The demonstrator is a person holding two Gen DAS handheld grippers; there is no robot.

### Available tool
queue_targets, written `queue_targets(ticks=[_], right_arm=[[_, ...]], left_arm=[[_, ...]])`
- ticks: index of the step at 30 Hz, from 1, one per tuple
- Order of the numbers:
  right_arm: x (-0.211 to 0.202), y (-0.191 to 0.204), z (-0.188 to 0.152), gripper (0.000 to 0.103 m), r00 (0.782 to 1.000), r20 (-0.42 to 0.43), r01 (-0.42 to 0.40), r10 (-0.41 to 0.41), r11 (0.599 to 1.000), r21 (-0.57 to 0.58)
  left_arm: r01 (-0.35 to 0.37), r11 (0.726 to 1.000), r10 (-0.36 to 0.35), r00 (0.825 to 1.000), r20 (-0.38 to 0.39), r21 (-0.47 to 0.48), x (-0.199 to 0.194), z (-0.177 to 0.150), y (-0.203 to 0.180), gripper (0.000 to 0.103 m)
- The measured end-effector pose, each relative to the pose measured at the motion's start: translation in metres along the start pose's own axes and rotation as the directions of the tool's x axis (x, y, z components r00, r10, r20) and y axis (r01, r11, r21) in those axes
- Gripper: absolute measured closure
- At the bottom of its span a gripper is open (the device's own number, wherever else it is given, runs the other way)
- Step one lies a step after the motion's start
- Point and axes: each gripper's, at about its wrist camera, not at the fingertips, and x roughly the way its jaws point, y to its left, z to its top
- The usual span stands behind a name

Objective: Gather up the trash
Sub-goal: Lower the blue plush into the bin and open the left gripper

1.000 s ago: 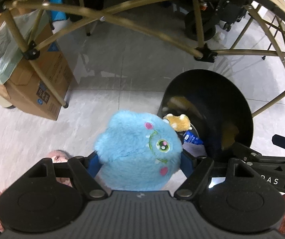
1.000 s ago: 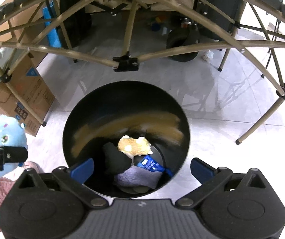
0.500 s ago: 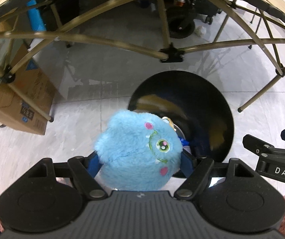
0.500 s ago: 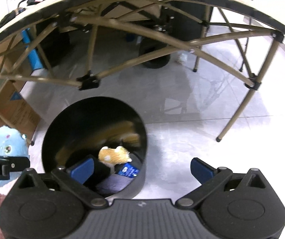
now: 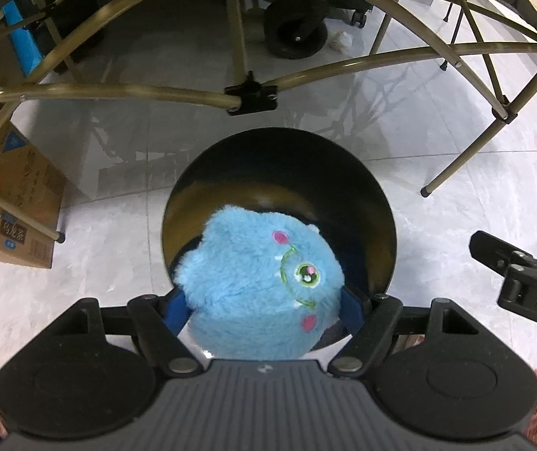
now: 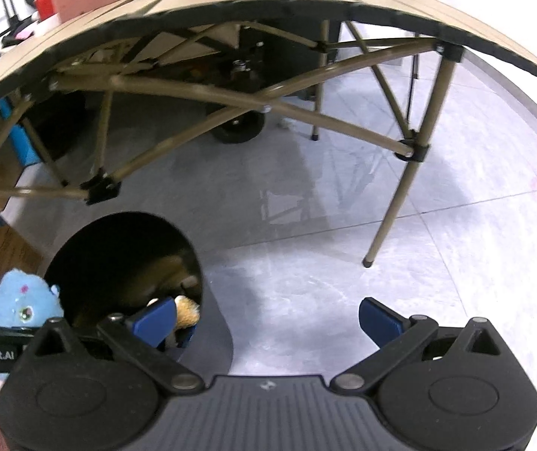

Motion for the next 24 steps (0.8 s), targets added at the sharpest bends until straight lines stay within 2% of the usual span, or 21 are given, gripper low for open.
queue_targets(ticks=[15,24], right_arm=[[0.005,-0.011,0.001,0.0,0.999,-0.001,0.042,-0.042,0.998,0.039],[0.009,-0.018,0.001,0.0,0.998,-0.01,0.066,-0.066,0.996,0.054]], left_arm=[[-0.006,1.0,0.005,1.0,-0.027,-0.024,0.027,0.024,-0.019,0.025],[0.001,1.0,-0.002,0.999,-0.036,-0.02,0.032,0.028,-0.026,0.025]])
